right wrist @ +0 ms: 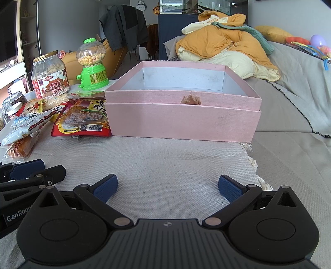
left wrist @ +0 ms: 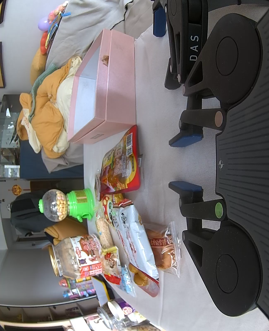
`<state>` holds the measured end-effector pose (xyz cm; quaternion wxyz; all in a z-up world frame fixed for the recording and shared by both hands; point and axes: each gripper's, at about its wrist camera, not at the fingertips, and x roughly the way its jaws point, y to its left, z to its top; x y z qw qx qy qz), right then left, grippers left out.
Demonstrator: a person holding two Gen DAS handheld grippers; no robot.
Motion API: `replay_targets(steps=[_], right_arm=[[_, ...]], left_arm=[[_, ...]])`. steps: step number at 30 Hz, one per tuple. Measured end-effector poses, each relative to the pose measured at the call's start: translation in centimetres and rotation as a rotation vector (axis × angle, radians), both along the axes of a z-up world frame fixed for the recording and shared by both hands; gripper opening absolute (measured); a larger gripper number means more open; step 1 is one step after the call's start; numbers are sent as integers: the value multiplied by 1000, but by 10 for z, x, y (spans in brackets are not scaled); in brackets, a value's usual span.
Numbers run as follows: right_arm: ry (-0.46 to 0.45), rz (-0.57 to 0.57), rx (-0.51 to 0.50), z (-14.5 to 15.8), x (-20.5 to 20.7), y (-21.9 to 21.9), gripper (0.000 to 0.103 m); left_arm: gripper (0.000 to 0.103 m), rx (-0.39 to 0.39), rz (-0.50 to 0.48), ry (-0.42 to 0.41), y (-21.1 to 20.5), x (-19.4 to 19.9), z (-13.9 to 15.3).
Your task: Organize snacks
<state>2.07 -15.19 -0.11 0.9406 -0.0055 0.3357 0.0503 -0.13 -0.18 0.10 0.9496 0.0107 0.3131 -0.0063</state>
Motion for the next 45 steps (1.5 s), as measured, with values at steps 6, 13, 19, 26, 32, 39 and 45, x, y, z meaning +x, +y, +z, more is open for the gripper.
replay_targets(steps=[6, 13, 19, 26, 32, 39, 45], right_arm=[[0, -1, 0, 0, 0, 0, 103], [0, -3, -2, 1, 1, 1, 103], [0, -3, -2, 1, 1, 0, 103], [-1, -3, -3, 1, 1, 1, 103], [93, 54, 0, 5, 8, -3, 103], [183, 101, -38, 11, 20, 1, 103], [186, 246, 13, 25, 52, 11, 103]], left_arm=[[43, 2, 0, 0, 0, 0, 0], [43, -2, 0, 0, 0, -1, 0], [43, -4, 0, 0, 0, -1, 0], [43, 0, -1, 0, 2, 1, -1], [42, -14, -58, 9, 5, -1, 2], [43, -118, -139, -16, 33, -13, 33], [42, -177, 21, -92, 91, -4, 58]])
